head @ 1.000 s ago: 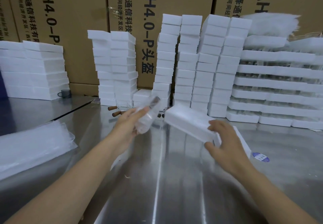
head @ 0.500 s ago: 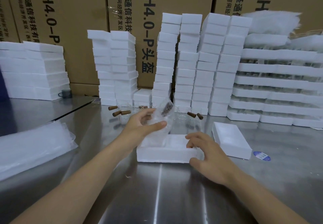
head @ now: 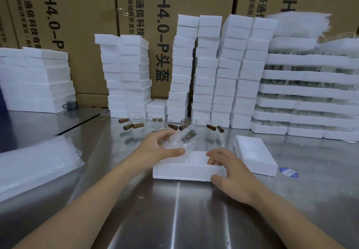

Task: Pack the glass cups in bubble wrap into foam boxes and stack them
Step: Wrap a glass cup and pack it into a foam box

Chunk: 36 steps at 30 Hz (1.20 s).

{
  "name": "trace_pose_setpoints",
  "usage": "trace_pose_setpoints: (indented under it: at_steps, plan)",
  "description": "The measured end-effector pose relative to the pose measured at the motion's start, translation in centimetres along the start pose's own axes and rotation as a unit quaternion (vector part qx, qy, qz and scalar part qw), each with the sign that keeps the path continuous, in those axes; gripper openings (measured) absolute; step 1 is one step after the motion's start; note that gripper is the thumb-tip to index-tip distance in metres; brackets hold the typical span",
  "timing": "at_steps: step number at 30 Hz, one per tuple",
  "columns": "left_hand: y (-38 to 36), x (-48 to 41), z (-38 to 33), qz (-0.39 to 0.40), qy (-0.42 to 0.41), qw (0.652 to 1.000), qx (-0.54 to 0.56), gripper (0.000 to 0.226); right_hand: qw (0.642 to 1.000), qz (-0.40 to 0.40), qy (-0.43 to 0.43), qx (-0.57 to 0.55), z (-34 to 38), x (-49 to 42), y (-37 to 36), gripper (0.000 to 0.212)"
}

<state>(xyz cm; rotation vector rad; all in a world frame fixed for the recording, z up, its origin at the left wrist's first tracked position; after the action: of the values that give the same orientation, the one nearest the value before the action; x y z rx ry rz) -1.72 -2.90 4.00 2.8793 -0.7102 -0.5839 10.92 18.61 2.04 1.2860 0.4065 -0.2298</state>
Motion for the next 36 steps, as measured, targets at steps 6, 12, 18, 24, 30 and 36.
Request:
trace_pose_setpoints:
  at_steps: [6,12,18,24,30,36]
  plan:
    - [-0.2,0.2,-0.7,0.041,-0.033,0.993,-0.101,0.060,1.000,-0.006,-0.008,0.000,0.0,0.0,0.1,0.026]
    - [-0.2,0.7,-0.6,0.060,0.009,0.977,-0.205,0.070,1.000,0.010,-0.004,0.008,0.0,0.0,-0.1,0.023]
    - [-1.6,1.1,-0.6,0.105,-0.010,0.935,-0.339,0.074,1.000,0.011,-0.005,0.010,-0.1,-0.2,-0.2,0.021]
    - [-2.5,1.0,0.1,0.136,-0.015,0.943,-0.302,0.066,1.000,0.012,-0.008,0.011,-0.1,-0.2,-0.3,0.022]
    - [-2.2,1.1,0.2,0.144,-0.020,0.956,-0.257,0.059,1.000,0.021,-0.012,0.011,-0.3,-0.2,-0.4,0.023]
    - [-2.1,1.1,0.1,0.153,0.036,0.981,-0.113,0.066,1.000,0.024,-0.016,-0.003,-0.5,-0.2,-0.6,0.023]
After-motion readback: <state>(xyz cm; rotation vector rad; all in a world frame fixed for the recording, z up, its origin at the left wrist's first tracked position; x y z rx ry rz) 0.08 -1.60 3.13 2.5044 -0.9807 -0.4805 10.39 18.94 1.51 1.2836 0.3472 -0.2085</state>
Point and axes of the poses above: each hand's wrist, its own x-axis away from the middle knuckle, its own y-axis out of the back of the hand, z = x × y, the point moved 6 cm from there along -x, towards the middle knuckle, and after that the axes turned 14 degrees about x, right-handed, at the moved point
